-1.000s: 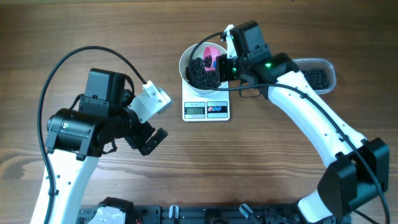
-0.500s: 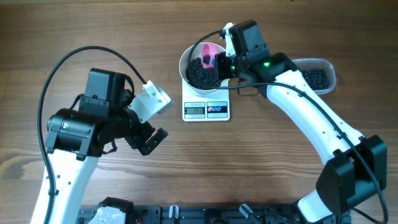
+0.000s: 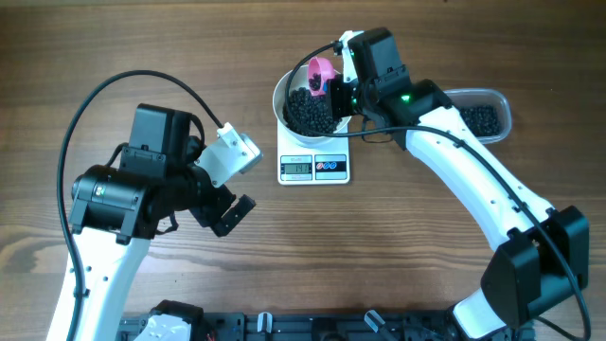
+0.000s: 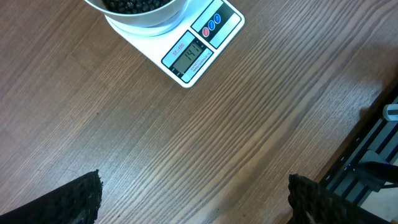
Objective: Scoop item into bowl and weigh 150g on scale
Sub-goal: 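Hold the pink scoop over the bowl and shake out remaining beans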
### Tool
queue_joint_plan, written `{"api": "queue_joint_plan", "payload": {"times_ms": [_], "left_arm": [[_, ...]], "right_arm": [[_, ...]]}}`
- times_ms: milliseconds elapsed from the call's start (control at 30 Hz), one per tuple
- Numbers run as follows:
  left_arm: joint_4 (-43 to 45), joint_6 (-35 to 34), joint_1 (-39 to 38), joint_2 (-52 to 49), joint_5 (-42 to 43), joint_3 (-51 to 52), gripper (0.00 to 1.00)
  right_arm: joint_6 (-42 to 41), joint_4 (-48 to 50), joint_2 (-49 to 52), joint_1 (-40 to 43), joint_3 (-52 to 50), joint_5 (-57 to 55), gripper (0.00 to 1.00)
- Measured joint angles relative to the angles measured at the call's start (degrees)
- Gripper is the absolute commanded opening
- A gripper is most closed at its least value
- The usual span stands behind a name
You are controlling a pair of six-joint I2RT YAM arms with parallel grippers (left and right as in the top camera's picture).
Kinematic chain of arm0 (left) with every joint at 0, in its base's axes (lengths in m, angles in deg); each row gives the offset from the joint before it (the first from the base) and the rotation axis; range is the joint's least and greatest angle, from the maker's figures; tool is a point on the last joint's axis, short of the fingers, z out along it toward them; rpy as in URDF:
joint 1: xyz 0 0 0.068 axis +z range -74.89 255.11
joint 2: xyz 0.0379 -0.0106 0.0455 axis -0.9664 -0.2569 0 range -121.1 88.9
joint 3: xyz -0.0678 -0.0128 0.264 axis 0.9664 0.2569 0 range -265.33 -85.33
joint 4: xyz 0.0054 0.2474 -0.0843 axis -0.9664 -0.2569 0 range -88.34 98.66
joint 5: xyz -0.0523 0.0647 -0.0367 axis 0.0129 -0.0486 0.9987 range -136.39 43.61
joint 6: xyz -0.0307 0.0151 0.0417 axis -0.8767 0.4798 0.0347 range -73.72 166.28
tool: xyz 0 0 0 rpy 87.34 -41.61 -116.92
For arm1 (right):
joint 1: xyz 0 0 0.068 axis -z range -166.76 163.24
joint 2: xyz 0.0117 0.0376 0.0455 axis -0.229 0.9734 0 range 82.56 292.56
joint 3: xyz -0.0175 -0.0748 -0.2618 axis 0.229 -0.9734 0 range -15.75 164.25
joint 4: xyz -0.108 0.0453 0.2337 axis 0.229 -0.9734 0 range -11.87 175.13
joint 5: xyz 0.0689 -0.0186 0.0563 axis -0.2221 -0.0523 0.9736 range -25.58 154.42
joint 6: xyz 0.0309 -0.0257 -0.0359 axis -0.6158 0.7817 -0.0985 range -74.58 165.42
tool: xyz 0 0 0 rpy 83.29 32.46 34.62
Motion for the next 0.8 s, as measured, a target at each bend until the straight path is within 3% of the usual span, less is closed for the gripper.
{"api": "queue_joint_plan", "payload": {"times_ms": [567,800], "left_arm": [[0.00,0.00,0.00,0.00,0.00,0.00,1.00],[0.00,0.00,0.00,0.00,0.00,0.00,1.00]], "right_arm": [[8.00,-4.96,0.00,-4.09,3.15,-4.61,0.04],[7.19,-7.43,0.07,-4.17,4.46,-6.84,0.04]]}}
